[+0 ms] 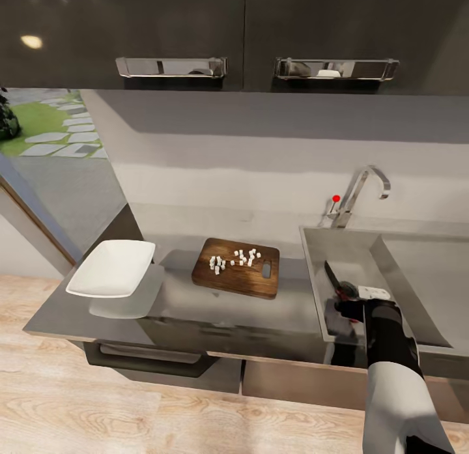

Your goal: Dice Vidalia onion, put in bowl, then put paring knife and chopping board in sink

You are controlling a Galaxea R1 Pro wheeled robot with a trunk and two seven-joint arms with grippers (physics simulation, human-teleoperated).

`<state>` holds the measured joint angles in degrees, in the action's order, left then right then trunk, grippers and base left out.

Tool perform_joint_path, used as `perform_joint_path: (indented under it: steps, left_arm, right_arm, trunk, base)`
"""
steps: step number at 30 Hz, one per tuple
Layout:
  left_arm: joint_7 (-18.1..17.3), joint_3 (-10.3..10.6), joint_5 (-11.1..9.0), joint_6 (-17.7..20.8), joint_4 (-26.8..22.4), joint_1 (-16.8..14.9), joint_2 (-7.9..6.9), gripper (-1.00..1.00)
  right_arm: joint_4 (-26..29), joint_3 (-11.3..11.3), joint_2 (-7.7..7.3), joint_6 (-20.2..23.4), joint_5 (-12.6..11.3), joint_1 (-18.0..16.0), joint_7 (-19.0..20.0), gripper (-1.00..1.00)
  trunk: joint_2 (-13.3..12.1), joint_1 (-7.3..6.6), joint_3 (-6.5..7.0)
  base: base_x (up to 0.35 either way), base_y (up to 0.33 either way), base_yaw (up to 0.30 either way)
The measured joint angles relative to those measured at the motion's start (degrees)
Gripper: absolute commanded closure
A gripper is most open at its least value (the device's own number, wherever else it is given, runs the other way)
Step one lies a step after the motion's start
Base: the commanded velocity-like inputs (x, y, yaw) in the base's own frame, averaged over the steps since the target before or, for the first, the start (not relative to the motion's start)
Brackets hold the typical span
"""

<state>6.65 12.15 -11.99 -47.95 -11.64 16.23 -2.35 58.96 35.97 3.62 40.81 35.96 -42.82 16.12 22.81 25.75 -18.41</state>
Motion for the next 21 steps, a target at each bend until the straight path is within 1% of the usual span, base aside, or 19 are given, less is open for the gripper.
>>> perform_joint_path:
  steps: [2,4,7,9,11,12,13,15,16,18,21]
  left_arm:
    - [0.0,0.0,0.0,0.0,0.0,0.0,0.01,-1.00]
    - [0.0,0.0,0.0,0.0,0.0,0.0,0.01,-1.00]
    - [0.0,0.0,0.0,0.0,0.0,0.0,0.01,-1.00]
    - [0.0,0.0,0.0,0.0,0.0,0.0,0.01,-1.00]
    - [0.0,0.0,0.0,0.0,0.0,0.0,0.01,-1.00]
    - [0.0,0.0,0.0,0.0,0.0,0.0,0.01,-1.00]
    - [0.0,0.0,0.0,0.0,0.0,0.0,0.01,-1.00]
    - [0.0,0.0,0.0,0.0,0.0,0.0,0.01,-1.00]
    - [0.0,0.0,0.0,0.0,0.0,0.0,0.01,-1.00]
    - [0.0,0.0,0.0,0.0,0.0,0.0,0.01,-1.00]
    - [0.0,0.0,0.0,0.0,0.0,0.0,0.01,-1.00]
  right_arm:
    - [0.6,0.0,0.00,-0.3,0.0,0.0,0.3,-1.00]
    - [3.0,0.1,0.00,-1.4,0.0,0.0,1.5,-1.00]
    - [11.6,0.2,0.28,-1.7,0.1,0.0,7.0,-1.00]
    - [18.1,0.2,0.56,-0.5,0.3,0.0,12.8,-1.00]
    - [21.9,0.3,0.87,0.9,0.4,0.1,16.0,-1.00]
    - [24.6,0.3,1.42,1.6,0.4,0.5,18.0,-1.00]
    - [26.5,0.3,1.97,1.8,0.5,0.8,19.0,-1.00]
    - [29.5,0.3,3.44,2.1,0.5,1.6,20.3,-1.00]
    - [30.1,0.3,3.79,2.2,0.5,1.8,20.6,-1.00]
    - [30.9,0.3,4.20,2.2,0.5,2.0,20.9,-1.00]
    - [31.2,0.3,4.35,2.2,0.5,2.1,21.1,-1.00]
  trunk:
    - [0.0,0.00,0.00]
    - [0.0,0.00,0.00]
    - [0.0,0.00,0.00]
    - [0.0,-0.01,0.00]
    - [0.0,0.00,0.00]
    - [0.0,-0.01,0.00]
    - [0.0,0.00,0.00]
    - [0.0,0.00,0.00]
    - [0.0,0.00,0.00]
    - [0.0,0.00,0.00]
    - [0.0,0.00,0.00]
  base:
    - [0.000,0.000,0.000]
    - [0.000,0.000,0.000]
    - [0.000,0.000,0.000]
    - [0.000,0.000,0.000]
    - [0.000,0.000,0.000]
    - [0.000,0.000,0.000]
    - [0.000,0.000,0.000]
    - [0.000,0.090,0.000]
    - [0.000,0.215,0.000]
    - [0.000,0.258,0.000]
    - [0.000,0.292,0.000]
